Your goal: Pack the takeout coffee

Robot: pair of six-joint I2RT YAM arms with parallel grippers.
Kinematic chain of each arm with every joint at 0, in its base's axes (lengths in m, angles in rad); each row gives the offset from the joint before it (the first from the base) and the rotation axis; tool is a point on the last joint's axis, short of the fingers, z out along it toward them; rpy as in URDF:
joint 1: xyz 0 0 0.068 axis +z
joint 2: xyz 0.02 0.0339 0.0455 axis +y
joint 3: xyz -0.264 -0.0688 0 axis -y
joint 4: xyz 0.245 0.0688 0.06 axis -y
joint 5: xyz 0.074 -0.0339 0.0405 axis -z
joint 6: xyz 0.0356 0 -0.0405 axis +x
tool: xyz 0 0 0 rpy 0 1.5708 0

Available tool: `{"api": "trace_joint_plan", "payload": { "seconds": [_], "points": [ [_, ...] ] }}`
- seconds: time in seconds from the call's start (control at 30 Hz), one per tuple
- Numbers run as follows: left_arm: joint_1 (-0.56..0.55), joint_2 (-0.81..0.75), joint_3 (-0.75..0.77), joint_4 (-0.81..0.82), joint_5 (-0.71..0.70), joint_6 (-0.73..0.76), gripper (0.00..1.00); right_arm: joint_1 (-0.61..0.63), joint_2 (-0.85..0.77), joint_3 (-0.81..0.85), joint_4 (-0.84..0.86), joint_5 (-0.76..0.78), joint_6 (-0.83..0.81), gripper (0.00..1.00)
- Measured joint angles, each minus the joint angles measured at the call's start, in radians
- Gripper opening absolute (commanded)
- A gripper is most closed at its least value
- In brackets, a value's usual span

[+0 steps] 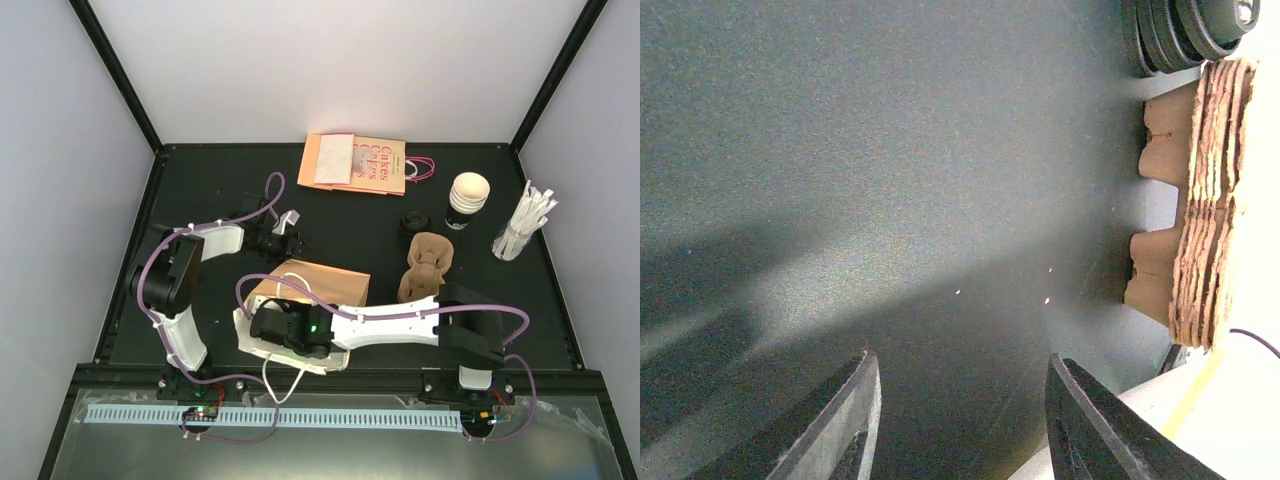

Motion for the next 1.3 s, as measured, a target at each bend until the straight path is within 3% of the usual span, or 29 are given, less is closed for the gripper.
{"api": "trace_joint_plan", "payload": {
  "seconds": [0.3, 0.57, 0.63, 0.8, 0.93, 1.3],
  "points": [
    [-0.017, -0.010, 0.000, -0.003, -0.016, -0.005, 0.47, 0.020, 0.009, 0.010, -0.078, 0.059, 0.069, 0.38],
    [-0.023, -0.010, 0.000, -0.003, -0.015, -0.007, 0.47, 0.026, -0.003, -0.039, -0.027, 0.080, 0.074, 0.38],
    [-0.023, -0.010, 0.000, -0.003, -0.015, -0.007, 0.50, 0.026, -0.003, -0.040, -0.026, 0.081, 0.074, 0.38],
    [-0.013, -0.016, 0.001, -0.018, -0.017, -0.003, 0.71, 0.026, -0.013, -0.064, 0.002, 0.080, 0.071, 0.38],
    [0.017, -0.018, 0.018, -0.045, -0.022, 0.001, 0.80, 0.014, -0.045, -0.100, 0.013, 0.075, 0.071, 0.38],
    [0.038, 0.100, 0.274, -0.064, -0.003, 0.024, 0.77, 0.005, -0.074, -0.124, 0.013, 0.053, 0.061, 0.38]
  ]
}}
